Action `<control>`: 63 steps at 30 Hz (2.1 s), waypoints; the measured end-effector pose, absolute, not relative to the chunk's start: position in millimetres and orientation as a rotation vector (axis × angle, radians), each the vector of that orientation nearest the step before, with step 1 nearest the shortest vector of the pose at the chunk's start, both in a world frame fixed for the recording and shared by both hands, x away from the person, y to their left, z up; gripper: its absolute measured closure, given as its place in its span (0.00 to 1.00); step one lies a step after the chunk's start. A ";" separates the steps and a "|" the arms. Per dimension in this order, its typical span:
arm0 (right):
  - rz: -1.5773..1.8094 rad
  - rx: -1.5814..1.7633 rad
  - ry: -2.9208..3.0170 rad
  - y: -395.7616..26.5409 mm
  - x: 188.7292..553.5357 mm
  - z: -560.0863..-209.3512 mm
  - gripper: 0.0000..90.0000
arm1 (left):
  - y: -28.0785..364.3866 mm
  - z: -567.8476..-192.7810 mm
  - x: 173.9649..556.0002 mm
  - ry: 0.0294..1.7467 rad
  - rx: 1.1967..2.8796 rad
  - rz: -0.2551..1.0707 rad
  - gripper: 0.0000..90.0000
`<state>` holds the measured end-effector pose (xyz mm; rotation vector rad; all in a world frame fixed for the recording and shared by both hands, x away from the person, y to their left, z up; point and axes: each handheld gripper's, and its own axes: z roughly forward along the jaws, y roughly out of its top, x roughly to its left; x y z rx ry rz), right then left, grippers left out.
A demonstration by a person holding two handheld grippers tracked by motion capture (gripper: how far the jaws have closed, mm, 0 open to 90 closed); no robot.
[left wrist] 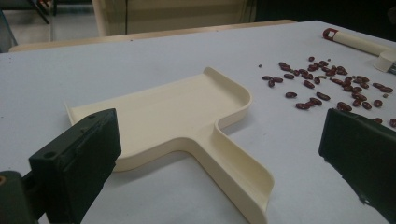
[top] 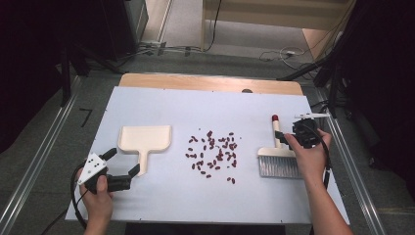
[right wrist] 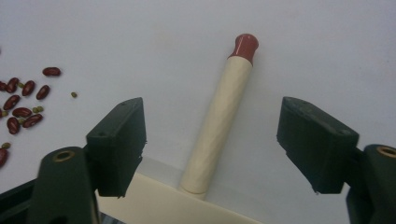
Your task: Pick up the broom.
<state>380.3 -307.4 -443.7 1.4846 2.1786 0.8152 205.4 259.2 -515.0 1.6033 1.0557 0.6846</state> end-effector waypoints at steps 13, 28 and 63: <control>0.791 1.637 2.209 -307.3 397.4 -454.9 0.52 | 258.6 -515.0 205.5 1.057 1.611 0.686 0.00; 0.663 1.806 2.190 -299.0 408.5 -472.9 0.59 | 258.1 -515.2 205.7 1.051 1.616 0.687 0.00; 0.840 1.788 2.075 -309.5 389.3 -478.6 0.77 | 255.1 -510.5 202.3 1.062 1.611 0.750 0.00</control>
